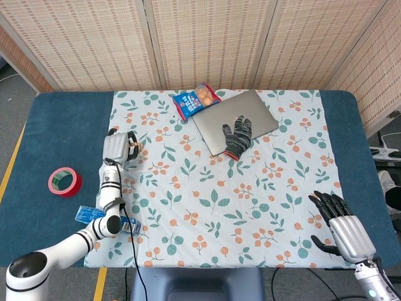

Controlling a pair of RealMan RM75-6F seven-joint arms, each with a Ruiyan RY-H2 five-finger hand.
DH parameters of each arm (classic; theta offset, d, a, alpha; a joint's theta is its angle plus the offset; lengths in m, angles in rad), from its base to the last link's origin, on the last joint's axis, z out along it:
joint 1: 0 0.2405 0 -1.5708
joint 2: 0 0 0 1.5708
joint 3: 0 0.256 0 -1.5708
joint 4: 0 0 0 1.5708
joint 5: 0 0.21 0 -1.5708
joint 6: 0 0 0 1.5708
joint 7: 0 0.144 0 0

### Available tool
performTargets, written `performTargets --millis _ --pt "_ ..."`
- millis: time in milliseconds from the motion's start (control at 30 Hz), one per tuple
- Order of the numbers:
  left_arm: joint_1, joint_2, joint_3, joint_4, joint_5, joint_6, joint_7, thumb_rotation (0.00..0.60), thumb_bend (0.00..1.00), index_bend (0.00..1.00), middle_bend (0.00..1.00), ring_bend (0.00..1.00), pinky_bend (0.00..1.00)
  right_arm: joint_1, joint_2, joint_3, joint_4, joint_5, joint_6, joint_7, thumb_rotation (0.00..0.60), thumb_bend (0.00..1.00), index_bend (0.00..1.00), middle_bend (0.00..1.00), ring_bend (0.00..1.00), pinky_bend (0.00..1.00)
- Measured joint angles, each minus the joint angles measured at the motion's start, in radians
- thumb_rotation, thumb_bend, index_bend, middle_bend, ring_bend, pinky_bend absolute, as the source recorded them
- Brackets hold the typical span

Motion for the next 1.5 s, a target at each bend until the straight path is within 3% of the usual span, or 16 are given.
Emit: performTargets --millis 167,267,467,600,733,900,1067,1167,1233,1267,1367,1500 --pt "-0.008 0.009 -0.014 -0.001 -0.059 -0.029 0.034 0.6 0.58 0.69 0.82 0.48 0.2 0.002 -0.002 -0.001 0.0 0.0 -0.007 -0.006 0.6 0.21 0.0 0.0 0.0 0.0" --pt "-0.012 0.024 -0.037 -0.015 -0.164 -0.082 0.062 0.6 0.59 0.68 0.82 0.48 0.2 0.002 -0.002 -0.002 0.0 0.0 -0.007 -0.007 0.6 0.21 0.0 0.0 0.0 0.0" --pt "-0.022 0.094 -0.09 -0.059 -0.523 -0.252 0.08 0.6 0.68 0.66 0.81 0.47 0.17 0.001 0.002 -0.001 0.002 -0.003 -0.002 0.003 0.6 0.21 0.0 0.0 0.0 0.0" --pt "-0.03 0.162 -0.121 -0.092 -0.805 -0.388 0.033 0.527 0.68 0.66 0.8 0.45 0.15 0.002 0.001 -0.002 0.003 -0.004 -0.006 0.001 0.6 0.21 0.0 0.0 0.0 0.0" --pt "-0.035 0.227 -0.144 -0.126 -0.979 -0.515 -0.085 0.447 0.65 0.64 0.75 0.41 0.13 0.003 -0.001 -0.003 0.003 -0.005 -0.007 -0.003 0.6 0.21 0.0 0.0 0.0 0.0" --pt "-0.038 0.303 -0.145 -0.171 -1.058 -0.624 -0.26 0.432 0.61 0.57 0.66 0.38 0.13 0.003 -0.002 -0.004 0.002 -0.005 -0.009 -0.006 0.6 0.21 0.0 0.0 0.0 0.0" --pt "-0.045 0.358 -0.094 -0.19 -1.091 -0.718 -0.394 0.423 0.61 0.56 0.65 0.38 0.15 0.004 -0.003 -0.004 0.002 -0.004 -0.014 -0.007 0.6 0.21 0.0 0.0 0.0 0.0" --pt "-0.043 0.38 -0.068 -0.198 -1.093 -0.78 -0.474 0.456 0.63 0.55 0.64 0.37 0.18 0.005 -0.003 -0.005 0.001 -0.003 -0.016 -0.007 0.6 0.21 0.0 0.0 0.0 0.0" --pt "-0.035 0.389 -0.061 -0.202 -1.087 -0.821 -0.532 0.521 0.63 0.54 0.61 0.34 0.17 0.005 -0.004 -0.005 0.001 -0.003 -0.016 -0.006 0.6 0.21 0.0 0.0 0.0 0.0" --pt "-0.029 0.391 -0.062 -0.204 -1.082 -0.842 -0.554 0.56 0.62 0.51 0.59 0.32 0.17 0.006 -0.004 -0.005 0.001 -0.002 -0.017 -0.007 0.6 0.21 0.0 0.0 0.0 0.0" --pt "0.004 0.393 -0.083 -0.211 -1.053 -0.923 -0.621 0.595 0.57 0.4 0.46 0.2 0.16 0.008 -0.006 -0.004 0.002 0.001 -0.023 -0.009 0.6 0.21 0.0 0.0 0.0 0.0" --pt "0.076 0.372 -0.168 -0.213 -0.98 -1.068 -0.655 0.6 0.49 0.16 0.21 0.02 0.11 0.01 -0.008 -0.005 0.001 0.002 -0.028 -0.012 0.6 0.21 0.0 0.0 0.0 0.0"
